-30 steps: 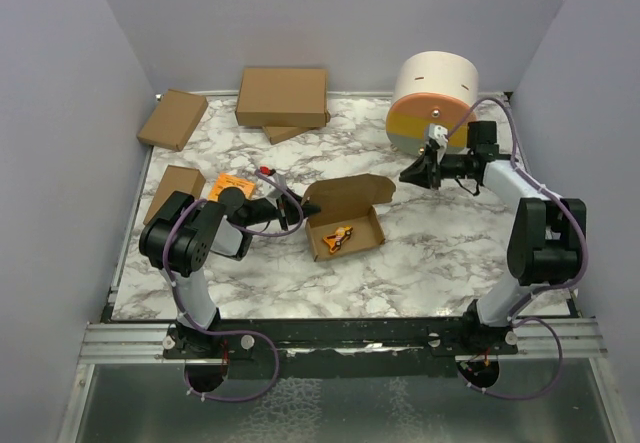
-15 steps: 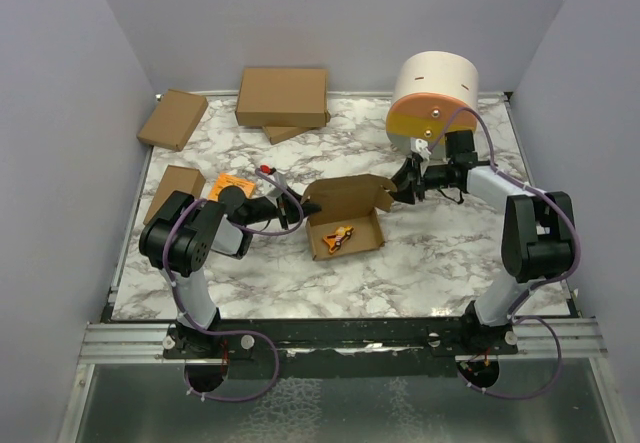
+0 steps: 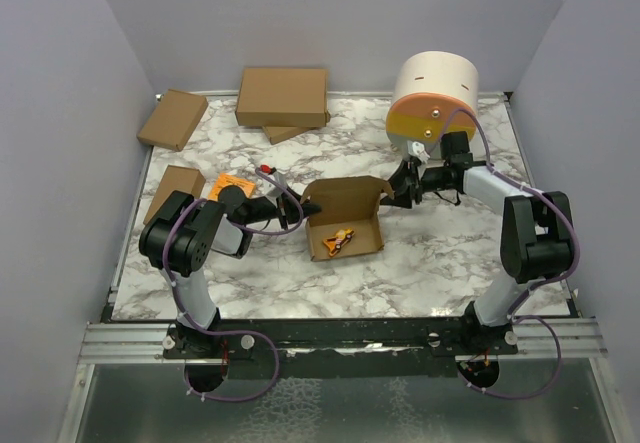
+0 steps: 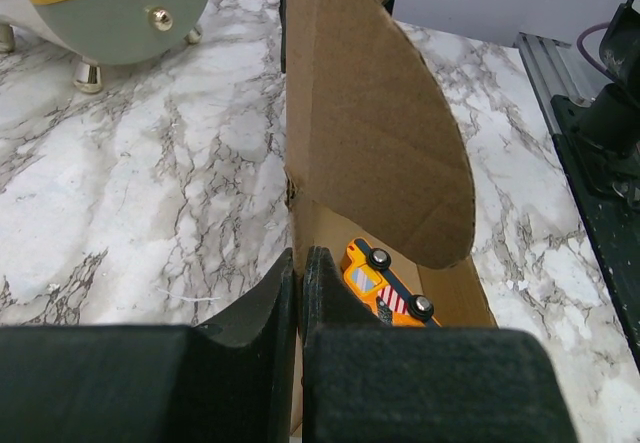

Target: Fold the paper box

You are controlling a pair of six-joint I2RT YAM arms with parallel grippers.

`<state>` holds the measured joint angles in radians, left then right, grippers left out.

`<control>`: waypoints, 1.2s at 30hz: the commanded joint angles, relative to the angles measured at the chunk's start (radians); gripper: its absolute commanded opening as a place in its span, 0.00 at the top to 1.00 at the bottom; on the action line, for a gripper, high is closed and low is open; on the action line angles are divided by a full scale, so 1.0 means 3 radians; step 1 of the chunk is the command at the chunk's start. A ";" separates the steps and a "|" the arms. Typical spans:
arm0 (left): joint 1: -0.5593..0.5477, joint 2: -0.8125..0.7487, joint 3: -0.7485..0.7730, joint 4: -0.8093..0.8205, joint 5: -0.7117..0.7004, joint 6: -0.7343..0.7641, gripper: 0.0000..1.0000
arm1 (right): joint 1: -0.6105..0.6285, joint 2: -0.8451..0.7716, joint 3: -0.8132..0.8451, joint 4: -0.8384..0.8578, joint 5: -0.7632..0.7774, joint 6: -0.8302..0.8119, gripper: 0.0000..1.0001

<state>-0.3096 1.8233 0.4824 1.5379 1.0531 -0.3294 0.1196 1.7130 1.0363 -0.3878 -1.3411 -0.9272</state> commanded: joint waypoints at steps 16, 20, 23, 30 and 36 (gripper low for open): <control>-0.0037 -0.0044 0.0110 0.0825 0.0140 -0.0053 1.00 | 0.0118 0.0096 0.0191 -0.0270 -0.0523 -0.0231 0.67; -0.0037 -0.0054 0.0120 0.0825 0.0165 -0.0077 1.00 | 0.0118 0.0111 0.0204 -0.0247 -0.0528 -0.0221 0.64; -0.0039 -0.0054 0.0139 0.0825 0.0171 -0.0101 1.00 | 0.0122 0.0110 0.0207 -0.0225 -0.0575 -0.0186 0.64; -0.0049 -0.0054 0.0183 0.0825 0.0184 -0.0135 1.00 | 0.0164 0.0136 0.0237 -0.0310 -0.0649 -0.0239 0.81; -0.0047 -0.0044 0.0207 0.0823 0.0194 -0.0154 1.00 | 0.0168 0.0268 0.0416 -0.0913 -0.0724 -0.0762 0.97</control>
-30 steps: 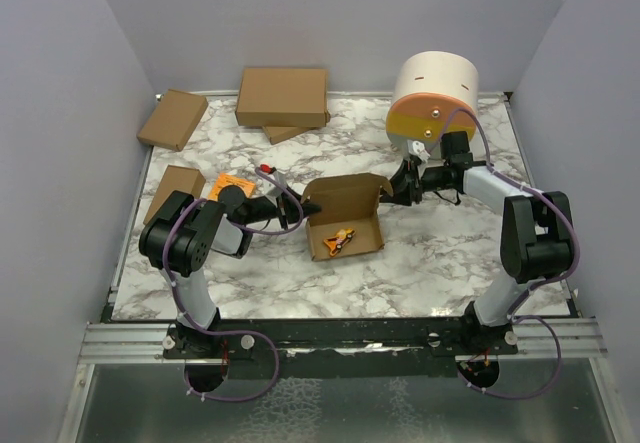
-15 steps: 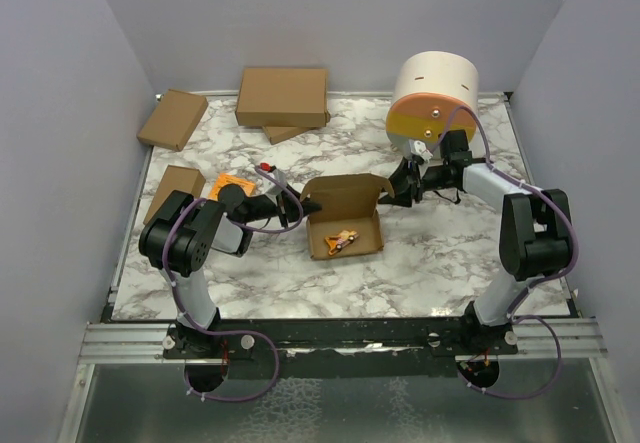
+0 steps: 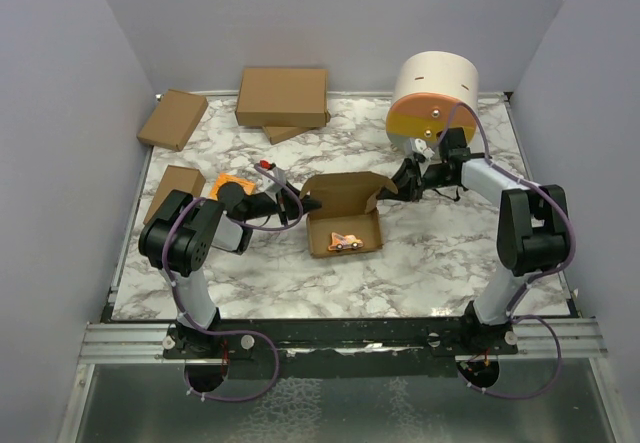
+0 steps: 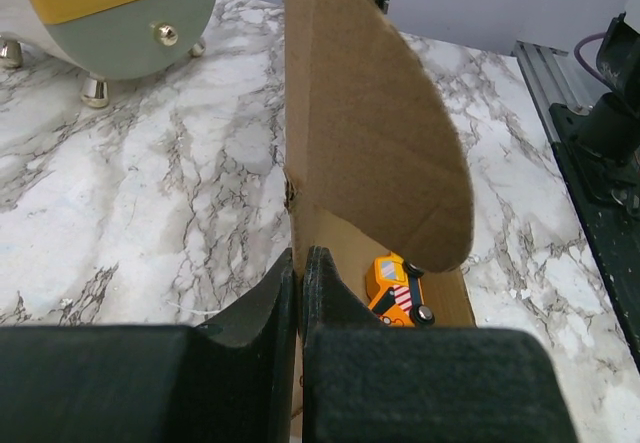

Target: Fold the paper box

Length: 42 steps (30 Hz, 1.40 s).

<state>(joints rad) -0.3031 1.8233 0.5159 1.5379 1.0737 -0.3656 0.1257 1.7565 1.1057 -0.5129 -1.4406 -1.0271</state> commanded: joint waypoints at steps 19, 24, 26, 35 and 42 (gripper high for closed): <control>-0.0084 0.0026 0.0157 0.0823 0.0154 -0.0050 1.00 | 0.0246 0.0078 0.0171 -0.0377 -0.0215 -0.0384 0.98; -0.0084 0.0058 0.0143 0.0825 0.0149 -0.0015 1.00 | 0.0246 0.0024 0.0074 -0.0186 -0.0113 -0.0251 0.99; -0.0085 0.0066 0.0135 0.0822 0.0153 0.0003 1.00 | 0.0246 0.0003 0.0073 -0.0188 -0.0057 -0.0259 0.96; -0.0049 0.0070 0.0073 0.0825 0.0159 0.0091 1.00 | 0.0056 -0.0348 0.0048 -0.0695 0.0642 -0.0869 0.36; -0.0049 0.0088 0.0078 0.0821 0.0173 0.0103 1.00 | -0.0457 -0.0642 0.0187 -0.1334 0.0595 -0.1496 0.23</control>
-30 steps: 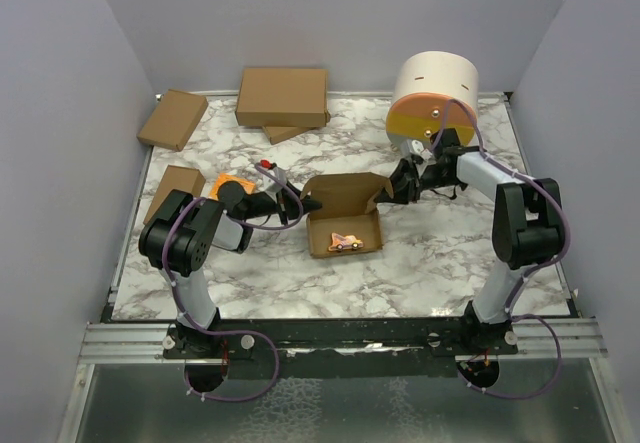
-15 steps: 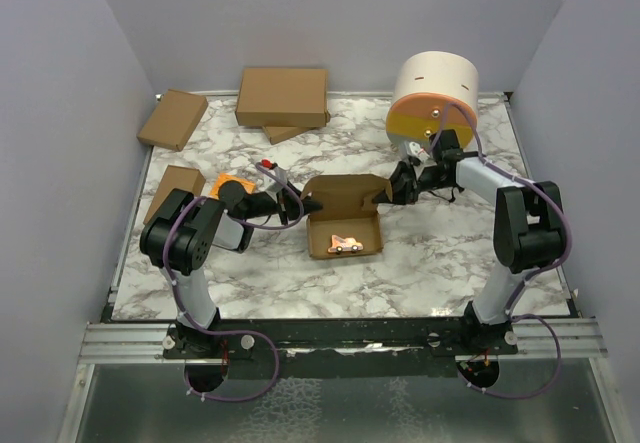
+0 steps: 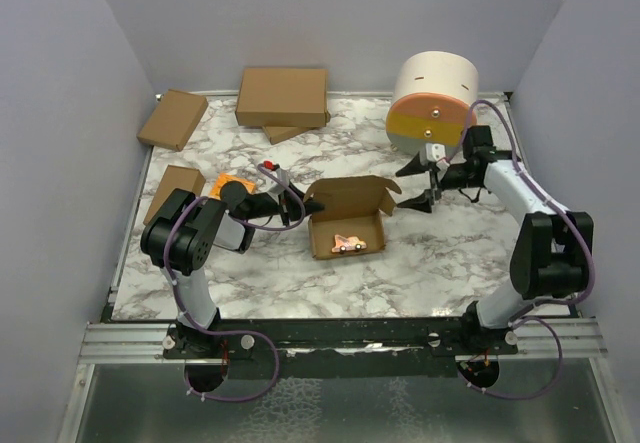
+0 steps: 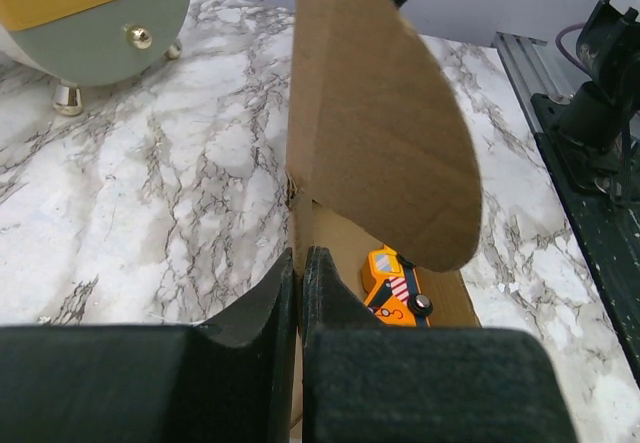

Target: Fold the paper box

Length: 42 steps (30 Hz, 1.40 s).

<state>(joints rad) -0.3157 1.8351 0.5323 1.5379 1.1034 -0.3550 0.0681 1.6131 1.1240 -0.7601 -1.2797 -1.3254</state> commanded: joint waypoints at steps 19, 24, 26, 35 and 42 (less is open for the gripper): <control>-0.0023 0.0062 0.0048 0.0824 0.0052 0.0026 1.00 | 0.0530 -0.0671 0.0112 0.0638 0.0888 0.1376 0.20; -0.0023 0.0075 0.0047 0.0825 0.0032 0.0008 0.99 | 0.0754 -0.0420 0.0363 0.0580 0.1264 0.1313 0.37; -0.0022 0.0071 0.0038 0.0820 0.0020 0.0003 0.97 | 0.0779 -0.0350 0.0428 0.0594 0.1339 0.1340 0.48; 0.0021 -0.0025 -0.0101 0.0814 -0.0257 -0.0039 0.71 | 0.0785 -0.0406 0.0381 0.0565 0.1280 0.1227 0.92; 0.0069 -0.0489 -0.0541 0.0813 -0.0757 0.0061 0.32 | 0.0785 -0.0439 0.0346 0.0574 0.1213 0.1276 0.93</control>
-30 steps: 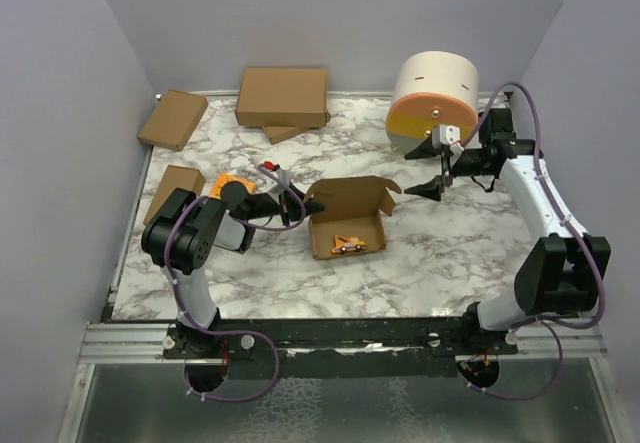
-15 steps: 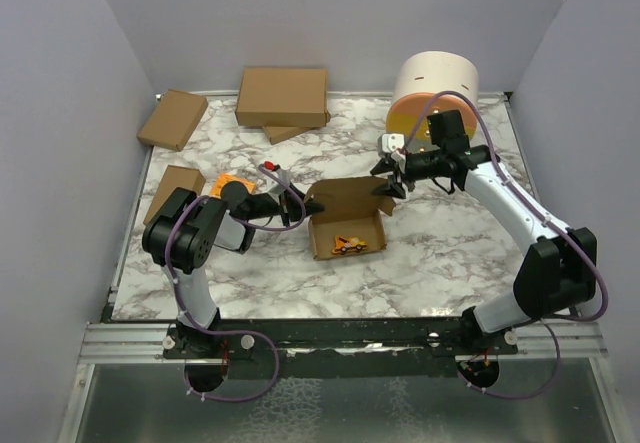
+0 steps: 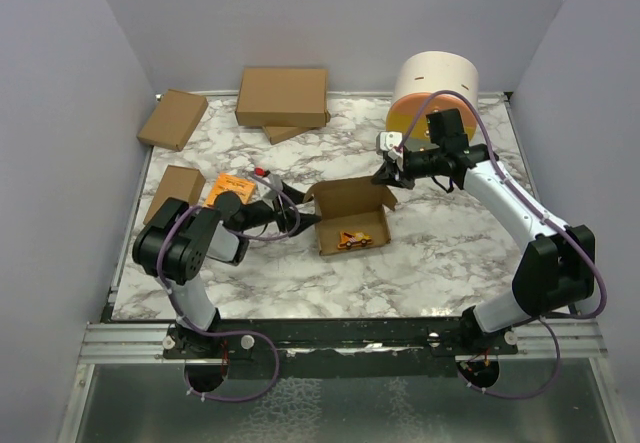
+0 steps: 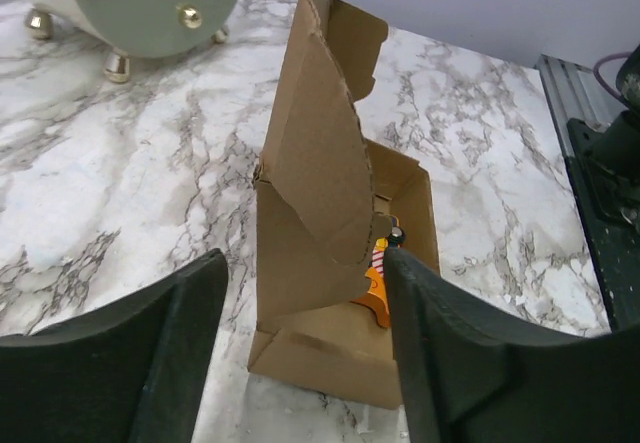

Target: Fold the paper box

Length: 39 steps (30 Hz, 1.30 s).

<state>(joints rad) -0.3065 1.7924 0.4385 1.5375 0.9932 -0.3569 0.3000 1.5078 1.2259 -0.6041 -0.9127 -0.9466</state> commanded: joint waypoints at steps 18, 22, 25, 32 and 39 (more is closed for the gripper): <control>0.0155 -0.1889 -0.0935 0.0434 -0.1461 -0.0793 0.71 | 0.0012 -0.0075 -0.0009 0.0086 0.0005 0.0096 0.93; 0.0218 -0.2249 -0.0818 -0.0452 -0.1783 -0.0504 0.65 | 0.0012 -0.0076 -0.0012 0.0091 -0.0005 0.0098 0.93; 0.0224 -0.2254 -0.0408 -0.1445 -0.1524 -0.0154 0.65 | 0.0012 -0.0071 -0.0020 0.0098 -0.0015 0.0093 0.93; 0.0207 -0.1815 -0.0243 -0.1243 -0.0994 0.0055 0.64 | 0.0009 -0.0058 -0.0019 0.0096 -0.0031 0.0100 0.93; 0.0118 -0.1677 -0.0235 -0.1196 -0.0868 0.0227 0.65 | 0.0010 -0.0051 -0.0022 0.0101 -0.0041 0.0113 0.93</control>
<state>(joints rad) -0.2535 1.2850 0.3496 1.1744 0.6670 -0.3470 0.3000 1.5063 1.2255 -0.5999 -0.9131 -0.9272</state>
